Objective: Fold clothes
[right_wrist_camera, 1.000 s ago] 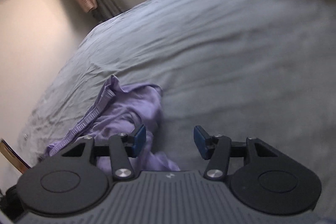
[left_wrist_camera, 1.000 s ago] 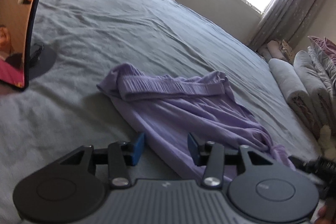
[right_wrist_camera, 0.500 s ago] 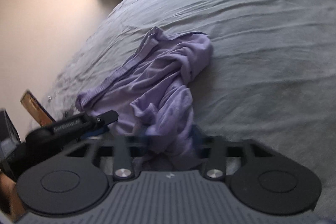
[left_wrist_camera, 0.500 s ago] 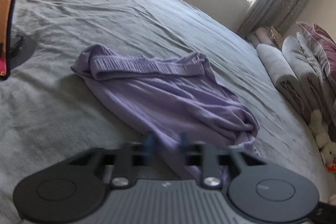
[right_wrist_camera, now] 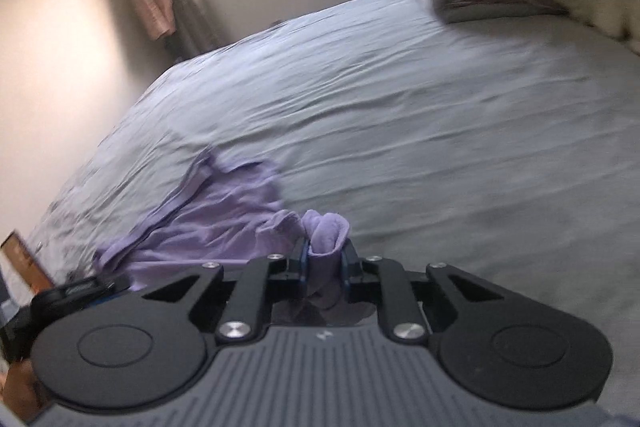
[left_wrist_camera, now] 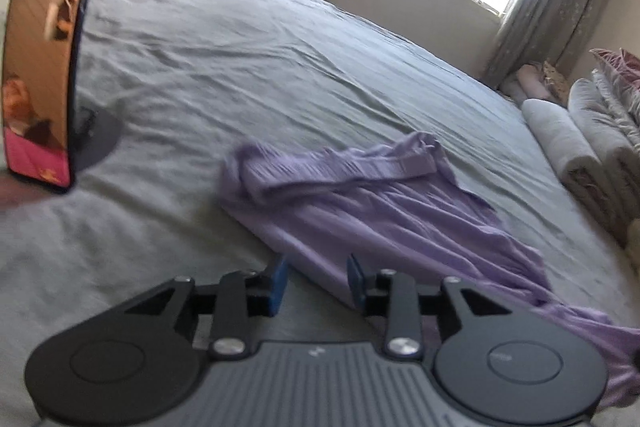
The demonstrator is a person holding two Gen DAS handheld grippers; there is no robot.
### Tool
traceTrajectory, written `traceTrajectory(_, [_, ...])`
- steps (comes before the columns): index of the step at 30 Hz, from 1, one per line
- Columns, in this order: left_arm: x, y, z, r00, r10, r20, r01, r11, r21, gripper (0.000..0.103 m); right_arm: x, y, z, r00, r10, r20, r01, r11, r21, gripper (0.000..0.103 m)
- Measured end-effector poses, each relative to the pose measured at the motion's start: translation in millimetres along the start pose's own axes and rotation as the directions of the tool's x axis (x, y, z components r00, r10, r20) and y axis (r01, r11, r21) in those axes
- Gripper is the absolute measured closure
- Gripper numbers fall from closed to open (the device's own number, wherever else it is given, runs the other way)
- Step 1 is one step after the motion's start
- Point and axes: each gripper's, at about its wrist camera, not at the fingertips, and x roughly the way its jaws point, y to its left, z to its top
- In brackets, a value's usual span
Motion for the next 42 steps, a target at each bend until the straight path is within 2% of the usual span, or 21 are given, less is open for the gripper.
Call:
traceTrajectory(4, [-3,1,0,0.999,0.032,0.024,-0.033,0.999,0.040,0.065,-12,-35,6,0.996,-0.082,0.042,0.079,0.995,0.066,0.085])
traceTrajectory(10, [2,-7,-7,1.000,-0.007,-0.005,0.008,0.995,0.095,0.064,-18,-77,16,0.985,-0.159,0.066,0.150,0.980,0.128,0.086])
traceTrajectory(14, [3,-7,-5,1.000,-0.013,0.004,0.012,0.996,0.083,0.064,-14,-93,22,0.975,-0.198,0.096,0.187,0.975,0.116,0.086])
traceTrajectory(18, [0,-4,-1,0.998,0.026,0.053,-0.028,0.998,0.052,0.065,-4,-106,21,0.969,-0.236,0.079,0.223,0.965,0.141,0.087])
traceTrajectory(22, [-1,-1,1,0.998,0.038,0.059,-0.040,0.999,0.021,0.068,-11,-107,21,0.980,-0.186,0.074,0.173,0.973,0.154,0.082])
traceTrajectory(23, [-2,-1,1,0.997,0.041,0.067,-0.042,0.999,0.017,0.074,-12,-102,22,0.982,-0.173,0.075,0.163,0.978,0.128,0.080])
traceTrajectory(26, [-7,-3,2,0.996,0.025,0.088,-0.028,0.999,0.031,0.075,-19,-84,18,0.990,-0.120,0.078,0.117,0.992,0.041,0.066])
traceTrajectory(30, [-7,-6,-1,0.997,-0.044,0.058,0.041,0.998,0.055,0.070,-19,-54,2,0.999,-0.026,0.029,0.028,0.995,-0.098,0.063])
traceTrajectory(35, [-5,-13,-9,0.997,-0.075,0.035,0.069,0.988,0.140,0.068,-10,-8,-28,0.995,0.073,-0.073,-0.093,0.946,-0.311,0.063])
traceTrajectory(38, [-1,-17,-13,0.997,-0.075,0.022,0.069,0.980,0.187,0.068,-6,11,-43,0.983,0.146,-0.112,-0.178,0.910,-0.373,0.063])
traceTrajectory(42, [5,-21,-18,0.998,-0.068,0.015,0.062,0.967,0.245,0.068,6,32,-57,0.971,0.190,-0.145,-0.235,0.865,-0.443,0.063])
